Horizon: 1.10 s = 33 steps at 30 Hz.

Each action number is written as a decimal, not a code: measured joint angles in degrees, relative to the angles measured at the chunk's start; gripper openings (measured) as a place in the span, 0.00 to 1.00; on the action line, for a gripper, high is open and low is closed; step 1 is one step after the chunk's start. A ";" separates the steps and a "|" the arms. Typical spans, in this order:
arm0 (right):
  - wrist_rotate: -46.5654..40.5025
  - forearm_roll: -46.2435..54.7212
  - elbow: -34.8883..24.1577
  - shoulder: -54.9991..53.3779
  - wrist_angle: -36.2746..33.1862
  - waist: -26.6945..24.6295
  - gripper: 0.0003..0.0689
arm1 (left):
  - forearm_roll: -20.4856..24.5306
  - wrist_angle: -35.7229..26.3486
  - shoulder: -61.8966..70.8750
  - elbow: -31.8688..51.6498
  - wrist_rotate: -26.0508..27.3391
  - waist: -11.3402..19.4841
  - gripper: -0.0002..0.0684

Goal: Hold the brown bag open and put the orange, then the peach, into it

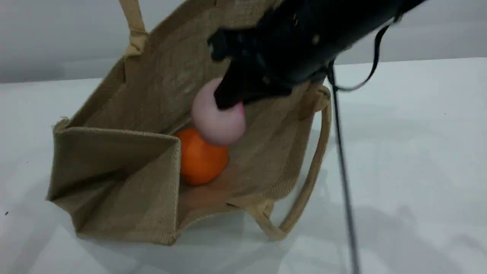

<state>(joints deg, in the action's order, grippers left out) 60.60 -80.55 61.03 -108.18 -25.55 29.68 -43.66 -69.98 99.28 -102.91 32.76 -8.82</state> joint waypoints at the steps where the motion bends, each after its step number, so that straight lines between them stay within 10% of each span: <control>1: 2.17 -1.95 0.00 -0.97 -0.39 0.12 0.02 | 0.00 0.00 0.00 0.00 0.00 0.00 0.12; 19: 23.52 -19.44 0.05 -5.82 -4.67 0.08 0.11 | 0.06 0.00 0.00 0.00 0.00 0.00 0.12; 33: 27.62 -19.41 1.19 -5.62 -4.60 -0.10 0.73 | 0.03 0.00 0.00 0.00 0.00 0.00 0.12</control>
<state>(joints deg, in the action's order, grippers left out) 88.22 -99.96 62.22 -113.80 -30.15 29.58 -43.64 -69.98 99.28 -102.91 32.76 -8.82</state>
